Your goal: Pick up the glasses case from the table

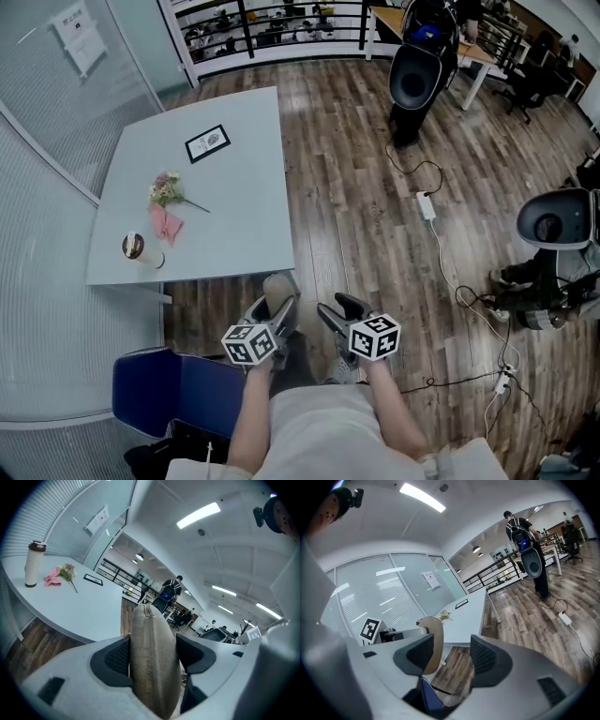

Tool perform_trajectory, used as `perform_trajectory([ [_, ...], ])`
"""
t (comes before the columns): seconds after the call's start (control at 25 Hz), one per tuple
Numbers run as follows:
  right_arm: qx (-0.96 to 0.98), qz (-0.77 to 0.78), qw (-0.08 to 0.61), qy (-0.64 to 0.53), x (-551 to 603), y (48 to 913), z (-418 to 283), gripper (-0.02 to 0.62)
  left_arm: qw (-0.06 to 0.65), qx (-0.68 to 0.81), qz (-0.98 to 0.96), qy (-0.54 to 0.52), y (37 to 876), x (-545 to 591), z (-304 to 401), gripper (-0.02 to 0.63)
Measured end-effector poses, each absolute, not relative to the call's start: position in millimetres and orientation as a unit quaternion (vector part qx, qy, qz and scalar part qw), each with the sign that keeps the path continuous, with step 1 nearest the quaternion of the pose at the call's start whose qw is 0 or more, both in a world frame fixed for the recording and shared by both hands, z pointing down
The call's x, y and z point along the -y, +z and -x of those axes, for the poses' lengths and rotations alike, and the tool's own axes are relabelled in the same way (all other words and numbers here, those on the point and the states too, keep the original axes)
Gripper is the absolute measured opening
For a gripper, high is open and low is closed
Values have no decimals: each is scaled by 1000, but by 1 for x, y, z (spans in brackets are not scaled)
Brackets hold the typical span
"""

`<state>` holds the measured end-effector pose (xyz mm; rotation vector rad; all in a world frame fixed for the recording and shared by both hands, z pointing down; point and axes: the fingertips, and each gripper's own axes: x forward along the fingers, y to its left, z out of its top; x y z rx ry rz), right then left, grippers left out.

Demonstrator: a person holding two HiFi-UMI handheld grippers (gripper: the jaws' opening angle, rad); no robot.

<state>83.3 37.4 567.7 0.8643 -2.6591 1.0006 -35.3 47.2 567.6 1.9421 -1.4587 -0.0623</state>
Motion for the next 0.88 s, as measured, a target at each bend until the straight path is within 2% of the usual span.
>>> perform_trajectory([
  [0.88,898,-299,86,313,-80,571,-124,239,332,575,-746,-46,558,-94,2,295],
])
